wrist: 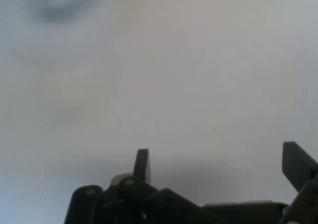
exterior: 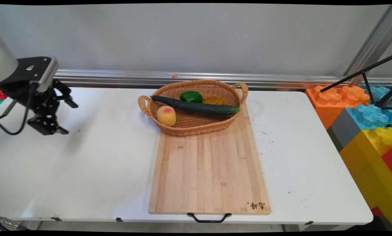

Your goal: Pick up the potato from the vegetable basket

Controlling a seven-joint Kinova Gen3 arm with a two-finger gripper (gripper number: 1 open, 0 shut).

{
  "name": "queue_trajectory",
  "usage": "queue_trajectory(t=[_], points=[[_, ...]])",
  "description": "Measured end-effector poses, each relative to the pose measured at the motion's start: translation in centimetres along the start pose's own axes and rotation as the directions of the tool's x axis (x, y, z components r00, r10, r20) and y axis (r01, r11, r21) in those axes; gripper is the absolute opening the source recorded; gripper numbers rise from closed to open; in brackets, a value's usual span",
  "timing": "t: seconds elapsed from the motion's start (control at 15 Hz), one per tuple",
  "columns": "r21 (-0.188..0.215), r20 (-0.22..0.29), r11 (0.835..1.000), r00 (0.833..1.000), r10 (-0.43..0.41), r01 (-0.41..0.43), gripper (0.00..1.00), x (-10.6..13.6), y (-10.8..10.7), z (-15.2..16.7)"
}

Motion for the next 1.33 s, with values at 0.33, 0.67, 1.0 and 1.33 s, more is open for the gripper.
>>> queue_trajectory(t=[0.33, 0.67, 1.0, 1.33], points=[[0.056, -0.067, 0.996, 0.996, -0.06, 0.064, 1.0, 4.6, -1.4, -0.3], [0.117, -0.151, 0.981, 0.979, -0.139, 0.158, 1.0, 13.5, -5.6, 0.3], [0.113, -0.21, 0.972, 0.961, -0.18, 0.207, 1.0, 20.1, -9.4, 2.2], [0.088, -0.251, 0.967, 0.945, -0.209, 0.238, 1.0, 25.0, -12.7, 5.3]])
